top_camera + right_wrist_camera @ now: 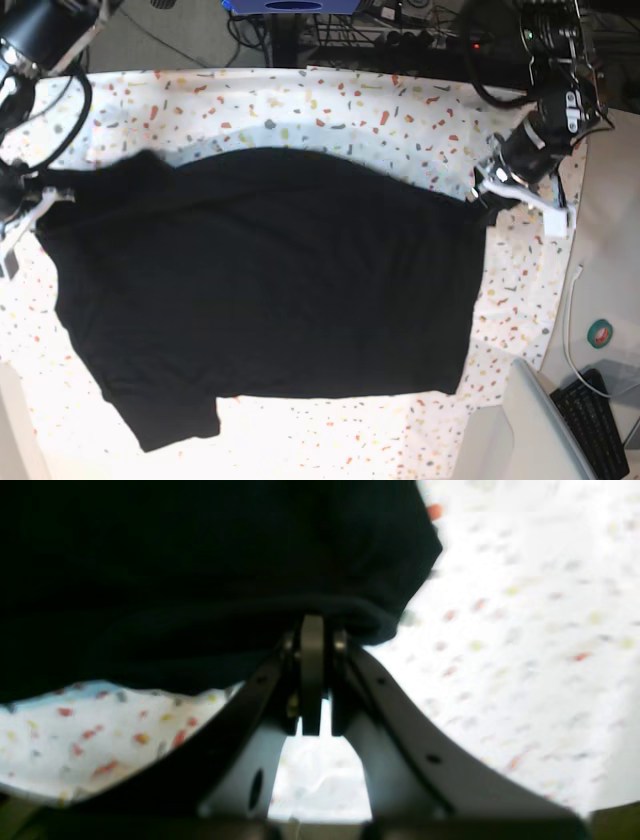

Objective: Layout the t-shirt on the table in an organized manner, then fold the t-shirt properly
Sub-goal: 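Drag the collar edge away from the hem to straighten the shirt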

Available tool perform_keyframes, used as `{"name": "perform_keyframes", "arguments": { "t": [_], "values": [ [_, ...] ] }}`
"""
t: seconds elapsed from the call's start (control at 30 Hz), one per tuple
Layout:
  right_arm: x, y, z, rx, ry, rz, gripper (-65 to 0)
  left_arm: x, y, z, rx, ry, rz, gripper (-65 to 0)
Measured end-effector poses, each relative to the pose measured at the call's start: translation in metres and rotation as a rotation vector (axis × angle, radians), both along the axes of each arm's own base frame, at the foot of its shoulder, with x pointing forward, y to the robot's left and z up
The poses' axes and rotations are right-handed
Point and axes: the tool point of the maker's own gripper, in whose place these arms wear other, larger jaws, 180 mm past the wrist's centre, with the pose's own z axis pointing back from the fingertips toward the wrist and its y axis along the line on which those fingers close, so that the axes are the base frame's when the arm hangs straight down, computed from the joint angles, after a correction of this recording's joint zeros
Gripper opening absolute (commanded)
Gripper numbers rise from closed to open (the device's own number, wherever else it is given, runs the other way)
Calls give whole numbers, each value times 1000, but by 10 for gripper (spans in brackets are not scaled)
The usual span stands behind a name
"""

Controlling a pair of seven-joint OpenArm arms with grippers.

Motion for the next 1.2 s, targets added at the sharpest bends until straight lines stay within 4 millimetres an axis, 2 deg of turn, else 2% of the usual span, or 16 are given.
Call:
{"name": "perform_keyframes", "arguments": {
  "t": [0.2, 0.4, 0.7, 0.87, 0.97, 1.1, 1.2],
  "values": [
    [29, 2, -19, 50, 56, -14, -650, 30, 8, -3, -22, -14, 29, -650],
    [73, 10, -17, 99, 4, -6, -650, 49, 14, -18, -61, 14, 66, -650],
    [109, 14, -32, 217, -21, -3, -650, 75, 16, -33, -114, 44, 96, -650],
    [118, 18, -38, 261, -61, -8, -650, 80, 20, -38, -128, 58, 115, -650],
    [122, 19, -42, 282, -62, -13, -650, 86, 23, -44, -64, 84, 98, -650],
    [127, 30, -44, 313, -82, -10, -650, 95, 14, -46, -38, 87, 96, -650],
    [129, 20, -46, 306, -86, -94, -650, 95, 8, -47, -46, 89, 89, -650]
  ]
}}
